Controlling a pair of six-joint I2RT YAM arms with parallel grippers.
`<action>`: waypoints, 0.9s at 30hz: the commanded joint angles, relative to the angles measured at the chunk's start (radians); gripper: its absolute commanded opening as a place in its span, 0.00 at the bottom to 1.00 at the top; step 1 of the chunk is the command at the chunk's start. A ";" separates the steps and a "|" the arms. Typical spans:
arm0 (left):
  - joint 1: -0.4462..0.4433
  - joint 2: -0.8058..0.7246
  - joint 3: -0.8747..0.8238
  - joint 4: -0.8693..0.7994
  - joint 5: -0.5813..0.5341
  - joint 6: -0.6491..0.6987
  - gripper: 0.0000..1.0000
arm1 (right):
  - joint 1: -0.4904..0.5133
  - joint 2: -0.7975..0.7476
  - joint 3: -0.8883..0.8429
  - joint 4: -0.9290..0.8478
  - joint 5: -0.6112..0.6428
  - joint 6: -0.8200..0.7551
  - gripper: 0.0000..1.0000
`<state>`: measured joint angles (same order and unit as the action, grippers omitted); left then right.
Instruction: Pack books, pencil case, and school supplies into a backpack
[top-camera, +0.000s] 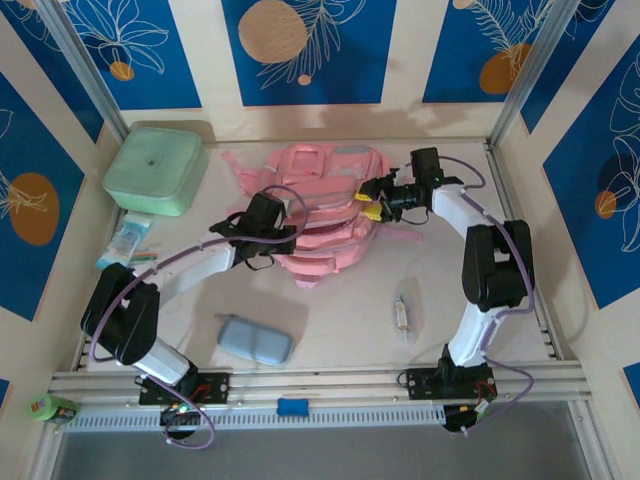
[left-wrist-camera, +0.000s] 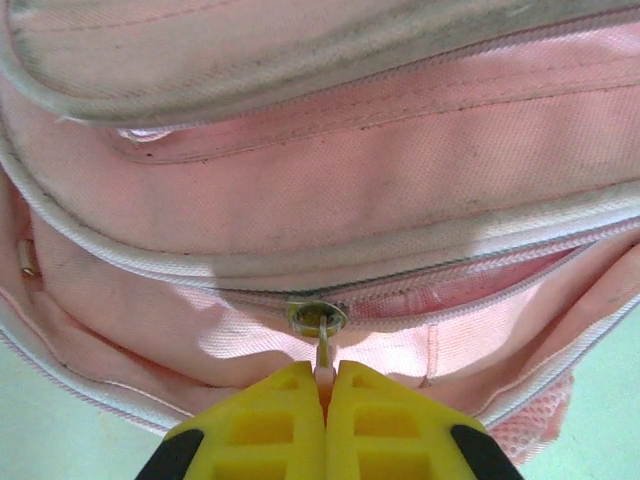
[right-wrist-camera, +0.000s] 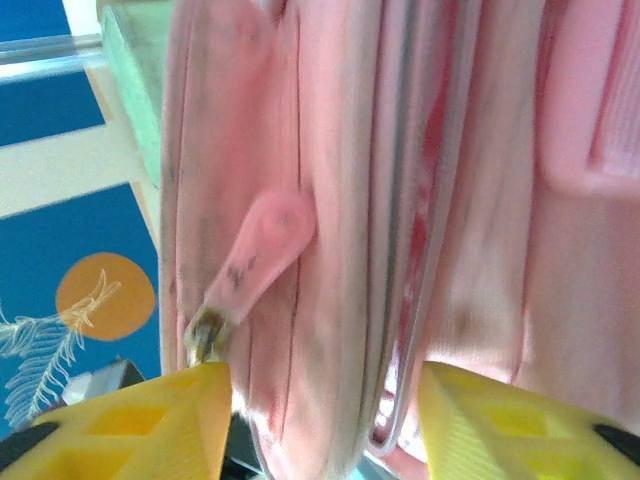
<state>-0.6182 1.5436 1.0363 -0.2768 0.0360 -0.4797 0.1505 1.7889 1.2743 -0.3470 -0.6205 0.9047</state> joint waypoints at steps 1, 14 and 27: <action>-0.034 0.009 0.040 0.011 0.033 -0.014 0.00 | 0.082 -0.139 -0.114 0.069 0.015 0.113 0.61; -0.036 0.036 0.041 0.017 0.030 -0.003 0.00 | 0.282 -0.095 -0.216 0.385 0.270 0.380 0.62; -0.037 -0.036 -0.006 -0.040 0.004 0.011 0.00 | 0.230 -0.053 -0.031 0.173 0.321 0.132 0.02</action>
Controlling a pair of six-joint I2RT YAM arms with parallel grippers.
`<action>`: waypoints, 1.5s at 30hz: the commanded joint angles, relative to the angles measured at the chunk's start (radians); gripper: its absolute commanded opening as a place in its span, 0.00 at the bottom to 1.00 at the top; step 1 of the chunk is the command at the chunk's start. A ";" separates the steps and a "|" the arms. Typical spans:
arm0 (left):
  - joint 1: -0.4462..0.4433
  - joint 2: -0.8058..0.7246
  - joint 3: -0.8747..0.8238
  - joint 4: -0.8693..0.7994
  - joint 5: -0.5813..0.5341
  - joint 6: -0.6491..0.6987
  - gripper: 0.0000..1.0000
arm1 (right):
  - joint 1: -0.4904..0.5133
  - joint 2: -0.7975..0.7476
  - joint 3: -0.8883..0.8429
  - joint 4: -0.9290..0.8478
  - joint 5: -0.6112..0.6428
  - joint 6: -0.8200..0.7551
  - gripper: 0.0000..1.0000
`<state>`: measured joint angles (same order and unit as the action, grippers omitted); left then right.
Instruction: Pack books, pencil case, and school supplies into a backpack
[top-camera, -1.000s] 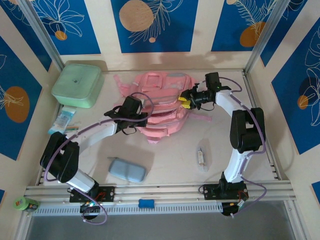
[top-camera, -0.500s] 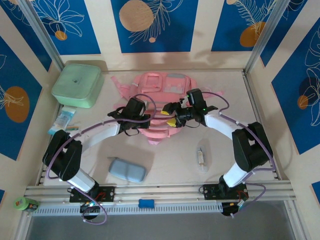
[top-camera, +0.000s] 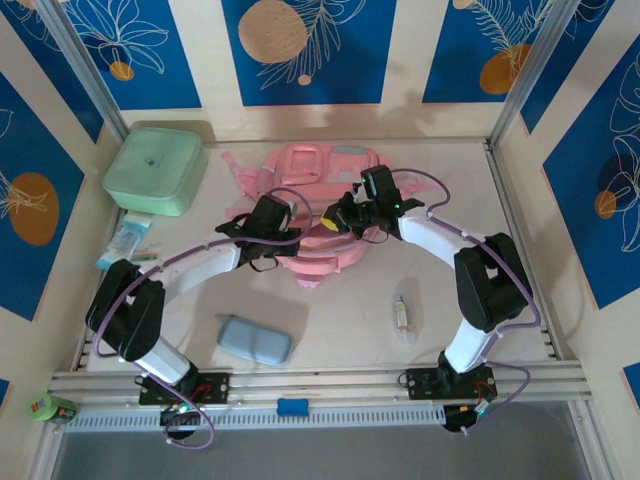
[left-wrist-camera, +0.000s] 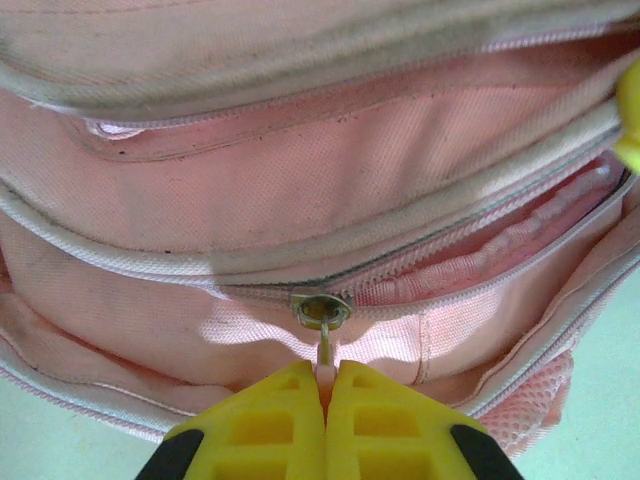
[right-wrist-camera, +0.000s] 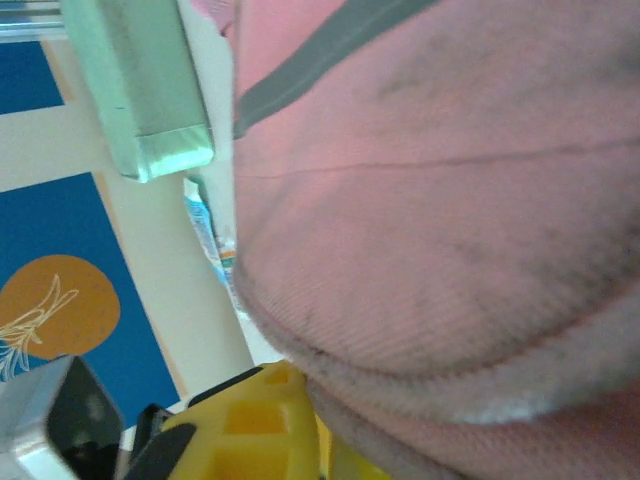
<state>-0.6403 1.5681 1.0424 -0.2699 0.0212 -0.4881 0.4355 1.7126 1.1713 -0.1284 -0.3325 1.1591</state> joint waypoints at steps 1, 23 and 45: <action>-0.017 -0.070 -0.017 -0.056 0.012 0.014 0.00 | -0.072 0.023 0.084 -0.063 0.025 -0.141 0.01; 0.198 0.043 -0.037 0.120 -0.120 0.075 0.00 | -0.306 -0.058 0.100 -0.153 -0.399 -0.278 0.00; 0.303 0.084 0.005 0.160 -0.015 0.050 0.40 | -0.227 -0.074 0.109 -0.316 -0.308 -0.465 0.41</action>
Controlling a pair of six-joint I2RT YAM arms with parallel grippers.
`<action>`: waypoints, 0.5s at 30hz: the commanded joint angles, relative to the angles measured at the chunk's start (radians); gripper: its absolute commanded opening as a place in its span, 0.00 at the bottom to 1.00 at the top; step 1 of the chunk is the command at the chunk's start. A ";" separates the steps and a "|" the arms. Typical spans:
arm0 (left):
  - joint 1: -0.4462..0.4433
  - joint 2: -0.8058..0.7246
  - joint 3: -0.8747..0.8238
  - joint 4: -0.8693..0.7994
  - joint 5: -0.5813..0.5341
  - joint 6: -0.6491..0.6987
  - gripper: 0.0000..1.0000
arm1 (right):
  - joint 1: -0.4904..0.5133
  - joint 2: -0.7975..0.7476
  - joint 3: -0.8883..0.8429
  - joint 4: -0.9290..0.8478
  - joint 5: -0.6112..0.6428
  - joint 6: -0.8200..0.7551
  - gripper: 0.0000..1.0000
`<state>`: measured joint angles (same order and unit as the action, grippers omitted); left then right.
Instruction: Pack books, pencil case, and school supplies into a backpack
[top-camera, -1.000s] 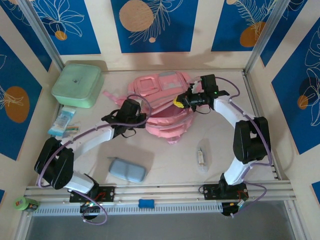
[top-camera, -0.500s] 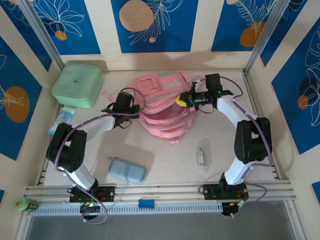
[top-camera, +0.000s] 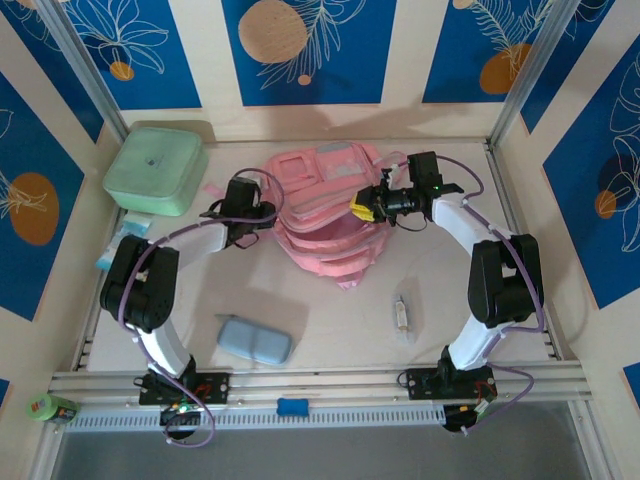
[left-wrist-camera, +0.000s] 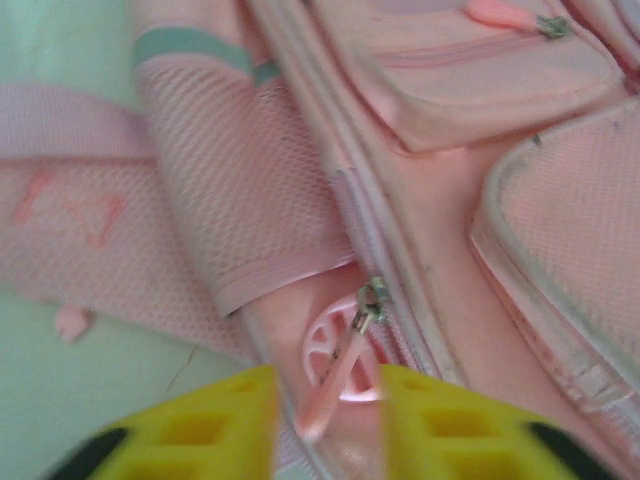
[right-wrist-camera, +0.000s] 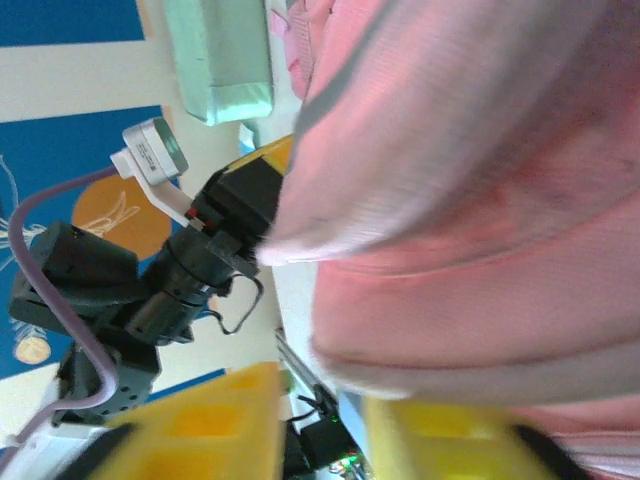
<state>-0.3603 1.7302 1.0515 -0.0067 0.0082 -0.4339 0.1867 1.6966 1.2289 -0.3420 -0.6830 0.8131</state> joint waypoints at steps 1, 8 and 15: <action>0.022 -0.106 -0.016 -0.134 -0.007 -0.018 0.43 | 0.028 -0.071 0.048 -0.122 0.073 -0.136 0.44; 0.011 -0.343 -0.154 -0.292 0.050 -0.119 0.58 | 0.094 -0.169 -0.016 -0.227 0.213 -0.211 0.67; -0.003 -0.552 -0.280 -0.435 0.057 -0.196 0.67 | 0.356 -0.240 -0.077 -0.291 0.440 -0.329 0.90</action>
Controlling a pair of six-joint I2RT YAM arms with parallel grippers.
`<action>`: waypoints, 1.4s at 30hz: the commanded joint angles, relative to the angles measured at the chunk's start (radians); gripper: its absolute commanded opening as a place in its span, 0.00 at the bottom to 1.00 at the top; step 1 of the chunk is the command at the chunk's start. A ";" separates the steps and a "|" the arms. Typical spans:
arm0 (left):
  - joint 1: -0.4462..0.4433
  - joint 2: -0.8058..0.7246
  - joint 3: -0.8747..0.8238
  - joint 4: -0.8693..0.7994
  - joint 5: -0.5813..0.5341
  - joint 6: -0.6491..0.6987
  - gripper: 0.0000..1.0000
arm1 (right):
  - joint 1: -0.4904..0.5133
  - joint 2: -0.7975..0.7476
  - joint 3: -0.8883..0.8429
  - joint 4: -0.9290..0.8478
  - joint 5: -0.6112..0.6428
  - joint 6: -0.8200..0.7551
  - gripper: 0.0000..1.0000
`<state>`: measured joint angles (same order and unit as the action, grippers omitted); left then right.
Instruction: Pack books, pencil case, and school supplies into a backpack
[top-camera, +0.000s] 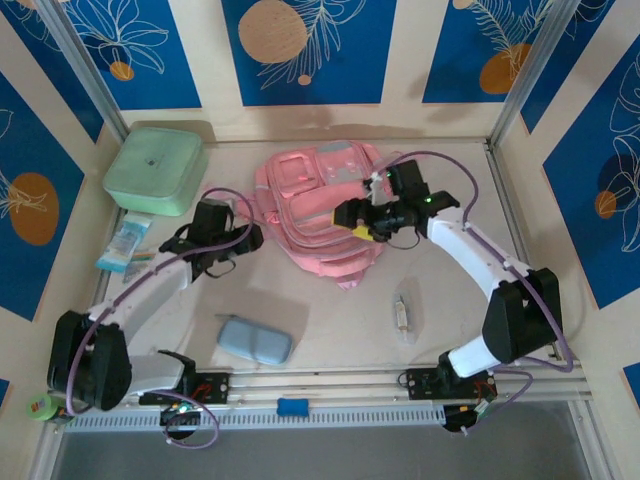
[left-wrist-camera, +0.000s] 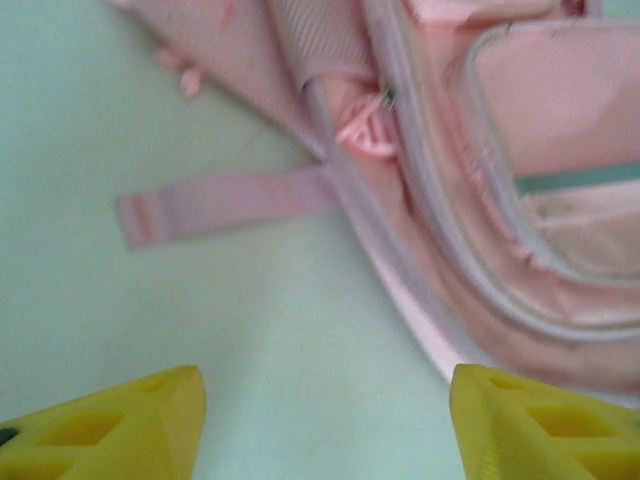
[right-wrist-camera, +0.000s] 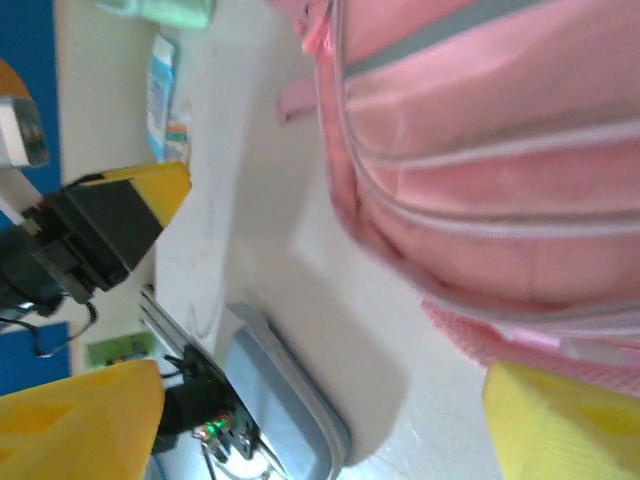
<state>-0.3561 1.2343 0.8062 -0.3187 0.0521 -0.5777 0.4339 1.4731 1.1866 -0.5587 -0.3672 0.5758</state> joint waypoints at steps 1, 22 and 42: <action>-0.006 -0.082 -0.046 -0.140 0.020 -0.057 0.68 | 0.151 -0.014 -0.045 -0.070 0.146 -0.109 0.93; -0.001 -0.477 -0.208 -0.322 -0.013 -0.184 0.99 | 0.800 0.203 -0.178 0.329 0.504 -0.409 0.99; 0.002 -0.585 -0.197 -0.436 -0.129 -0.239 0.99 | 0.910 0.396 -0.082 0.350 0.620 -0.494 0.99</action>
<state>-0.3565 0.6662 0.6083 -0.7258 -0.0475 -0.8036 1.3361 1.8435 1.0702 -0.1951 0.2081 0.1101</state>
